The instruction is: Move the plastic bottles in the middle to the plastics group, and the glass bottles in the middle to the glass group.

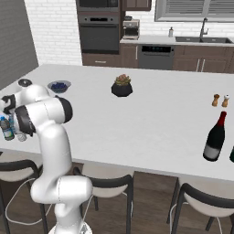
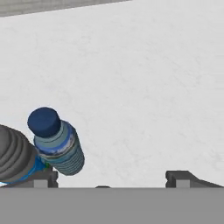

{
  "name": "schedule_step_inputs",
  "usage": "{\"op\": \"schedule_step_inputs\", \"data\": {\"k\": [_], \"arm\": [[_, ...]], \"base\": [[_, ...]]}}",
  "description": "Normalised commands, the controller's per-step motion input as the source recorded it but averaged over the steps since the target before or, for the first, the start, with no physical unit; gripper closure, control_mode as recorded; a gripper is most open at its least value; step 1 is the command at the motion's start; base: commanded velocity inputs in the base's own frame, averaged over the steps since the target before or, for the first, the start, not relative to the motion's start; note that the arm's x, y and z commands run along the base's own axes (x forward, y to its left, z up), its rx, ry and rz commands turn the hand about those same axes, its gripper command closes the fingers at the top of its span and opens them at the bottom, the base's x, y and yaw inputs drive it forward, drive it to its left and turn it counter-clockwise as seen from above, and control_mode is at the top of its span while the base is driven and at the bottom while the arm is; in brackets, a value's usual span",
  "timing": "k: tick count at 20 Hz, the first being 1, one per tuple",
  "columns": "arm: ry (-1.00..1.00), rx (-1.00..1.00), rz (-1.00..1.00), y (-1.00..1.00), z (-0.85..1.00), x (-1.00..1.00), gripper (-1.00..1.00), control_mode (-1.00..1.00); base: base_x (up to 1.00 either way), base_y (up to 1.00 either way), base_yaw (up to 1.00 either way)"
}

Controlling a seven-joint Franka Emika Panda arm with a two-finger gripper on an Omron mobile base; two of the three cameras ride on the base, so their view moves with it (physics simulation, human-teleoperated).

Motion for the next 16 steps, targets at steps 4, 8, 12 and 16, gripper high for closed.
{"op": "schedule_step_inputs", "data": {"k": [4,8,12,16], "arm": [[0.00,0.00,0.00,-0.40,0.79,-0.37,-1.00,-1.00],[0.00,0.01,-0.13,-0.82,0.65,-0.86,-1.00,-1.00],[0.00,0.04,-0.13,-1.00,0.54,-0.82,-1.00,-1.00],[-0.02,0.04,-0.13,-1.00,0.50,-0.81,-1.00,-1.00]], "base": [[0.00,0.00,0.00],[0.00,0.00,0.00],[0.00,0.00,0.00],[0.00,0.00,0.00]]}}
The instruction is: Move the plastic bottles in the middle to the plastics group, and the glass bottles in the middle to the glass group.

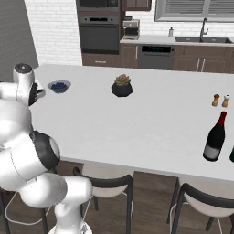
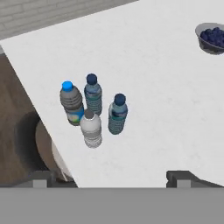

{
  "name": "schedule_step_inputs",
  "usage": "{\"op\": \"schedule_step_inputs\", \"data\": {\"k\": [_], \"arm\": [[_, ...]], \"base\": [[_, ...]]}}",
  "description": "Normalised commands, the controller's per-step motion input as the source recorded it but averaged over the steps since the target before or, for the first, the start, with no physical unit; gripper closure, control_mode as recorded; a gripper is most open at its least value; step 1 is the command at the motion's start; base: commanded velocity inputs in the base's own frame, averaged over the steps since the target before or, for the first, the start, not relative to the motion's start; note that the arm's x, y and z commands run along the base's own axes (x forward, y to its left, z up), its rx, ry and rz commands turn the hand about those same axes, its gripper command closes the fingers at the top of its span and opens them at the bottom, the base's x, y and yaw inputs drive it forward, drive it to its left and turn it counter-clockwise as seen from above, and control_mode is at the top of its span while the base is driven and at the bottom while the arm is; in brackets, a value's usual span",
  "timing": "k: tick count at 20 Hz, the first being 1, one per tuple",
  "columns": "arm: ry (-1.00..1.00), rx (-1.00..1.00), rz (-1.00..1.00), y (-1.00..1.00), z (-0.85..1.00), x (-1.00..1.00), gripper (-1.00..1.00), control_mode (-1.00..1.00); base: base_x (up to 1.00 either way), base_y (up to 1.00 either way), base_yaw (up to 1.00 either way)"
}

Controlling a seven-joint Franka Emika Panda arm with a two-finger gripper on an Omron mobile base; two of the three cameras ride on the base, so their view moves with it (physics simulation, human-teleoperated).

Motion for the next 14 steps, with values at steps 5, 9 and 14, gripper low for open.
{"op": "schedule_step_inputs", "data": {"k": [5,9,14], "arm": [[-0.02,0.02,-0.16,-1.00,0.50,-0.71,-1.00,-1.00],[0.00,0.03,-0.21,-0.97,0.57,-0.54,-1.00,-1.00],[0.00,0.01,-0.22,-0.88,0.56,-0.28,-1.00,-1.00]], "base": [[0.00,0.00,0.00],[0.00,0.00,0.00],[0.00,0.00,0.00]]}}
